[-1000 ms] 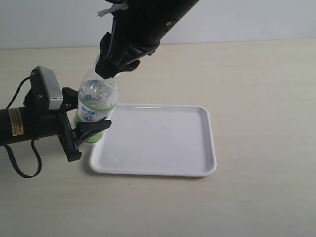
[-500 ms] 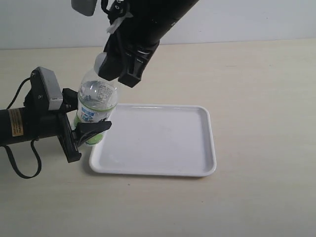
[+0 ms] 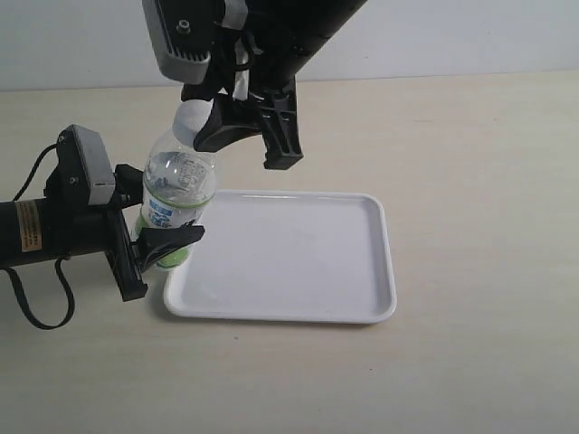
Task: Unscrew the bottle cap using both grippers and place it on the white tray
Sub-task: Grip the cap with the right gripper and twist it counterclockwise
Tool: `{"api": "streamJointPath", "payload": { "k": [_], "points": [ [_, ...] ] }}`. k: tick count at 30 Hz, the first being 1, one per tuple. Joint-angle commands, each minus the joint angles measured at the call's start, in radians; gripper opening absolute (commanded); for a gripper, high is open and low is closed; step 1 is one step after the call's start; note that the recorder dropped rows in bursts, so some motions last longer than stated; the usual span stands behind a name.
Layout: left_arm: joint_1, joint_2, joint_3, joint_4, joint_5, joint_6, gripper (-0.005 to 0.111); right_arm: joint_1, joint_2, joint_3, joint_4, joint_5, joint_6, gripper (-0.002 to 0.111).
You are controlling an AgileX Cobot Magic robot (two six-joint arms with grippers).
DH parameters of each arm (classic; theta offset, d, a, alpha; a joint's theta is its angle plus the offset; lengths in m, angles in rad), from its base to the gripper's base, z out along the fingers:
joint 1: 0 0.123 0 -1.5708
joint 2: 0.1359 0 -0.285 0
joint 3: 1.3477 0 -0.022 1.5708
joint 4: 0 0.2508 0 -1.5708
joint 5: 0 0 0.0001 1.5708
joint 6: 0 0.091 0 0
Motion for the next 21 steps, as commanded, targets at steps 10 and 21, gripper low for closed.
{"api": "streamJointPath", "payload": {
  "k": [10, 21],
  "points": [
    [-0.003, -0.007, 0.004, 0.047, -0.069, 0.005, 0.000, -0.004, -0.003, -0.007, -0.026, -0.033, -0.313, 0.000],
    [-0.003, -0.007, 0.004, 0.043, -0.069, 0.005, 0.000, -0.004, -0.003, -0.007, -0.026, -0.033, -0.282, 0.049]
  ]
}}
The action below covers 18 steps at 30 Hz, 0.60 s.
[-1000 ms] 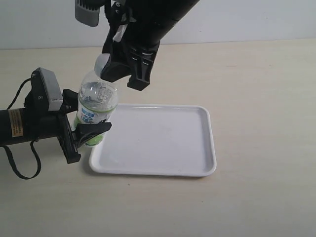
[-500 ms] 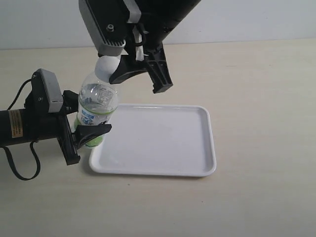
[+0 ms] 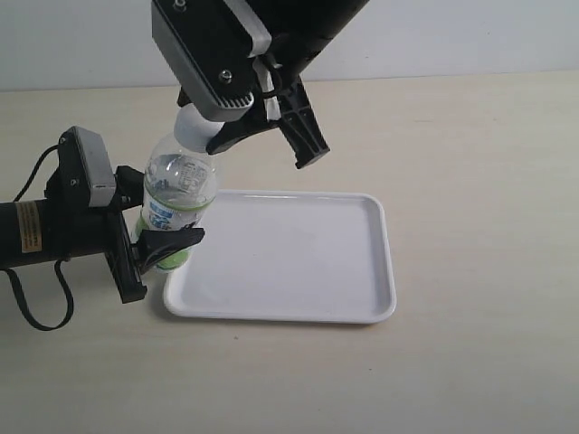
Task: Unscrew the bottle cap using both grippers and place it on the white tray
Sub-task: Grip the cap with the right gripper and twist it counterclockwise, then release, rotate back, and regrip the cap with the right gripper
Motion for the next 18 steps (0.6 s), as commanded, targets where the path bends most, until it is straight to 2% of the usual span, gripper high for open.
{"api": "streamJointPath", "payload": {
  "k": [1, 4, 5, 9, 11, 16, 18],
  "points": [
    [-0.003, -0.007, 0.004, 0.034, -0.073, 0.005, 0.000, -0.004, -0.003, -0.007, -0.010, -0.041, 0.032, 0.056],
    [-0.003, -0.007, 0.004, 0.030, -0.073, 0.005, 0.000, -0.004, -0.004, -0.007, -0.010, -0.047, 0.146, 0.069],
    [-0.003, -0.007, 0.004, 0.023, -0.073, 0.005, 0.000, -0.004, -0.007, -0.007, -0.010, -0.047, 0.248, 0.072],
    [-0.003, -0.007, 0.004, 0.009, -0.073, 0.005, 0.000, -0.004, -0.008, -0.007, -0.010, -0.047, 0.552, 0.073],
    [-0.003, -0.007, 0.004, 0.004, -0.073, 0.005, 0.000, -0.004, -0.008, -0.007, -0.010, -0.047, 0.775, 0.073],
    [-0.003, -0.007, 0.004, -0.002, -0.049, -0.004, 0.000, -0.004, -0.008, -0.007, -0.010, -0.042, 1.140, 0.073],
    [-0.003, -0.007, 0.004, -0.024, -0.020, -0.009, 0.000, -0.004, -0.008, -0.007, -0.010, -0.041, 1.199, 0.073]
  ]
}}
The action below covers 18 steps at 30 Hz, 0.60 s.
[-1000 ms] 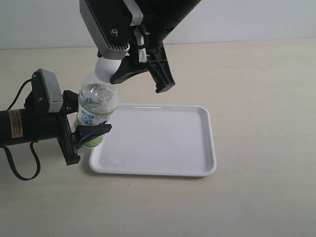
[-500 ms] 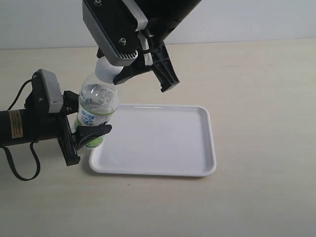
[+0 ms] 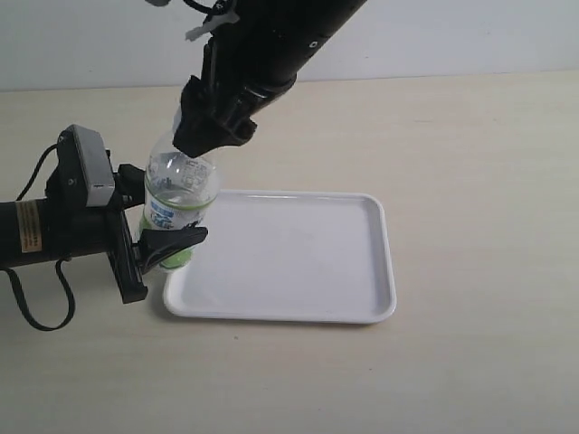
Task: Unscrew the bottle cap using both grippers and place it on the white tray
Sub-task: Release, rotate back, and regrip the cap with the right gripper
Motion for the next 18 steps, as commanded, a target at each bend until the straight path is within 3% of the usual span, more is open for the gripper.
{"api": "streamJointPath", "payload": {
  "k": [1, 18],
  "points": [
    [-0.003, -0.007, 0.004, -0.038, 0.005, -0.011, 0.000, -0.004, -0.008, -0.007, -0.001, -0.017, 0.165, 0.073],
    [-0.003, -0.007, 0.004, -0.040, -0.005, -0.012, 0.000, -0.004, -0.006, -0.007, -0.001, 0.042, 0.264, 0.047]
  ]
}}
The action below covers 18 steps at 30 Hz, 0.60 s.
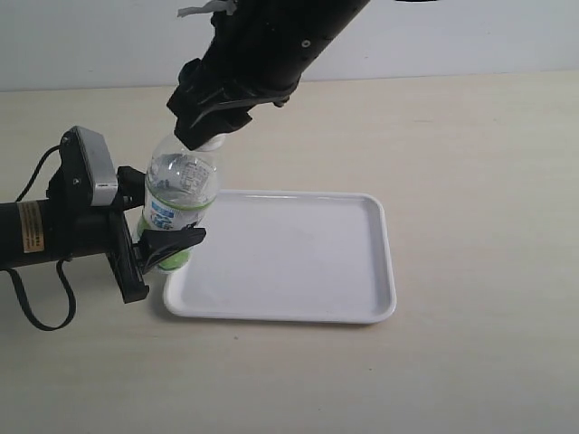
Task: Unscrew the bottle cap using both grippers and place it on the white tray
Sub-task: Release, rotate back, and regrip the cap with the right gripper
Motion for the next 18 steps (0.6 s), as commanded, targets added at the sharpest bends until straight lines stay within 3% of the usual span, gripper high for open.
{"api": "streamJointPath", "payload": {
  "k": [1, 8, 13, 18],
  "points": [
    [-0.003, -0.007, 0.004, -0.017, -0.039, -0.007, 0.000, -0.004, -0.003, -0.007, -0.001, 0.013, 0.007, 0.043],
    [-0.003, -0.007, 0.004, -0.017, -0.040, -0.009, 0.000, -0.004, -0.002, -0.007, -0.003, 0.013, 0.005, 0.000],
    [-0.003, -0.007, 0.004, -0.017, -0.040, -0.009, 0.000, -0.004, -0.002, -0.007, -0.003, 0.013, -0.036, 0.000],
    [-0.003, -0.007, 0.004, -0.017, -0.042, -0.009, 0.000, -0.004, -0.002, -0.007, -0.003, 0.013, -0.252, 0.000]
  ]
}}
